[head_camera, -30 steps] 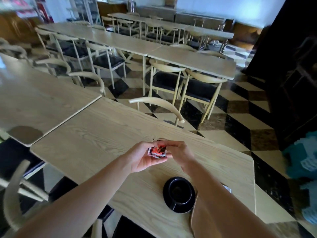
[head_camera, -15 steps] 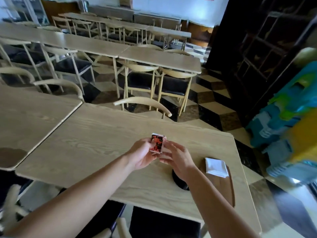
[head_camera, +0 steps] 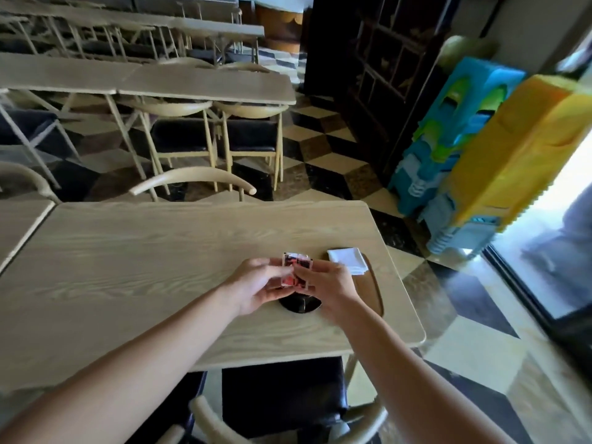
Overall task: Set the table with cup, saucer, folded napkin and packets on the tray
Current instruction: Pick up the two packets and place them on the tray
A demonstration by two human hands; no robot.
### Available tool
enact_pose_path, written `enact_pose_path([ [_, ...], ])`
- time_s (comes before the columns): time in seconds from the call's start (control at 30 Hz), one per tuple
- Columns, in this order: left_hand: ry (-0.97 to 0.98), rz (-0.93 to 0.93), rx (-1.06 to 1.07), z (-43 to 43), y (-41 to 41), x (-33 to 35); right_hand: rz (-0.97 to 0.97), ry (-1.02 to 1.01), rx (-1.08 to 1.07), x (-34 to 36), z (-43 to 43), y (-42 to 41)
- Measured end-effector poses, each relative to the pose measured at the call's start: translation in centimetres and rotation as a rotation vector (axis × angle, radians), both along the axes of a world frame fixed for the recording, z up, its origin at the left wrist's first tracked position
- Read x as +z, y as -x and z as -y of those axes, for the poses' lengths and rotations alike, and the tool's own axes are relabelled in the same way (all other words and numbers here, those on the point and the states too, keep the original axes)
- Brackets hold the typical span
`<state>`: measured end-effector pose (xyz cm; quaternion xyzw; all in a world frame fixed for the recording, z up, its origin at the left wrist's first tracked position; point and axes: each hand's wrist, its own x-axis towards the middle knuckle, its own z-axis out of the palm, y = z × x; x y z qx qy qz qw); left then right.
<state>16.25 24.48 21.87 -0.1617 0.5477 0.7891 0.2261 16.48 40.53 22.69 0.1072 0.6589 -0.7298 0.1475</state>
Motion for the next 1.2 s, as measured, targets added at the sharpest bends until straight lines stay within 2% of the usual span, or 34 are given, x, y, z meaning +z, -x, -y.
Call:
enact_pose_path([
  [0.17,0.034,0.07,-0.038,-5.1,0.9,-1.8,0.045,-0.112,0.082,-2.1,-5.7,1.4],
  [0.33,0.108,0.122,-0.1,-11.9,2.1,-5.0,0.173,-0.232,0.144,-5.6,-12.9,3.0],
  [0.47,0.105,0.205,-0.142,-16.6,2.7,-8.3,0.261,-0.233,0.171,-8.7,-17.9,4.0],
  [0.57,0.093,0.267,-0.08,-19.3,3.1,-10.6,0.319,-0.234,0.183,-11.2,-20.4,5.2],
  [0.77,0.127,0.391,0.174,-21.6,4.3,-14.7,0.429,-0.204,0.122,-15.4,-22.7,7.1],
  [0.87,0.1,0.428,0.209,-21.6,4.7,-16.3,0.476,-0.202,0.099,-17.2,-23.4,8.1],
  [1.07,0.203,0.412,0.214,-21.4,5.6,-18.9,0.485,-0.241,0.086,-20.1,-25.1,9.7],
  [1.2,0.38,0.308,0.177,-22.0,6.3,-20.1,0.464,-0.312,0.119,-21.1,-25.9,10.6],
])
